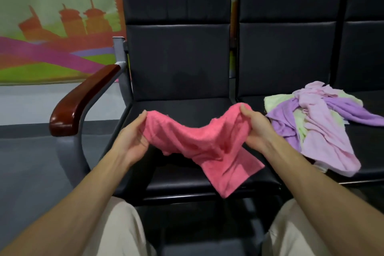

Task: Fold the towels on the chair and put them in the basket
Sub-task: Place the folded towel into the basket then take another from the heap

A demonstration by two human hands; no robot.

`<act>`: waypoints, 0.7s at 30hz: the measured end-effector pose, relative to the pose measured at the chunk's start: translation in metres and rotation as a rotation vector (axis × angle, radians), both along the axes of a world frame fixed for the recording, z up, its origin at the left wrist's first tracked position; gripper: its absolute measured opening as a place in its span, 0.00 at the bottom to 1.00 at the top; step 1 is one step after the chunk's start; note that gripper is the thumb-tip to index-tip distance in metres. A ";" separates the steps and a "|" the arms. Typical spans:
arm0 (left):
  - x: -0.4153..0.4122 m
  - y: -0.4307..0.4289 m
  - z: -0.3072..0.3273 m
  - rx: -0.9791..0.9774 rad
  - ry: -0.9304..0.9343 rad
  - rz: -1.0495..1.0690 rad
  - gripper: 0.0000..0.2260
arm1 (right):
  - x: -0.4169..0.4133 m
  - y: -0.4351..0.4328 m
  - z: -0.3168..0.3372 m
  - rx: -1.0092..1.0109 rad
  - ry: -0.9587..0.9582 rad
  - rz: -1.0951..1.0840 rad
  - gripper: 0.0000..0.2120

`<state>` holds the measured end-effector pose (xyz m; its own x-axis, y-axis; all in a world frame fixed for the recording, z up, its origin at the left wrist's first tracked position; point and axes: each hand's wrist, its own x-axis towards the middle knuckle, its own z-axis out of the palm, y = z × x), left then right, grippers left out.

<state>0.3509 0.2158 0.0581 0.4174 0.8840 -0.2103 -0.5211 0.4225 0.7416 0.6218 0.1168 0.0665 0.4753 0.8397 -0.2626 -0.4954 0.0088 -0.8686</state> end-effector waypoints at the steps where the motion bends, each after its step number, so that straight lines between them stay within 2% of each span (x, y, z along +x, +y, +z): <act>1: -0.001 -0.003 0.008 0.064 0.030 -0.034 0.13 | -0.005 -0.002 0.009 0.030 0.030 0.008 0.13; 3: -0.003 -0.007 0.027 0.184 0.101 -0.047 0.13 | -0.014 -0.005 0.033 0.109 0.050 0.026 0.09; 6: -0.003 -0.014 0.065 0.367 0.222 0.046 0.07 | -0.026 -0.011 0.077 0.236 0.041 0.030 0.07; 9: -0.002 -0.018 0.106 0.610 0.405 0.151 0.13 | -0.033 -0.022 0.118 0.300 0.010 0.023 0.12; 11: -0.007 -0.020 0.131 0.824 0.613 0.285 0.14 | -0.035 -0.032 0.143 0.321 -0.018 0.006 0.15; 14: -0.019 -0.023 0.163 1.129 0.978 0.465 0.10 | -0.039 -0.047 0.177 0.369 -0.040 -0.035 0.15; 16: -0.028 -0.024 0.179 1.120 1.064 0.537 0.13 | -0.040 -0.057 0.193 0.417 -0.040 -0.047 0.15; 21: -0.037 -0.033 0.210 0.642 0.685 0.518 0.12 | -0.033 -0.071 0.208 0.469 -0.030 -0.169 0.08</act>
<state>0.3135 0.1825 0.2677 -0.0710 0.9480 0.3102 0.0863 -0.3040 0.9488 0.5886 0.0456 0.2745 0.6167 0.7745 0.1411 -0.4278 0.4802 -0.7657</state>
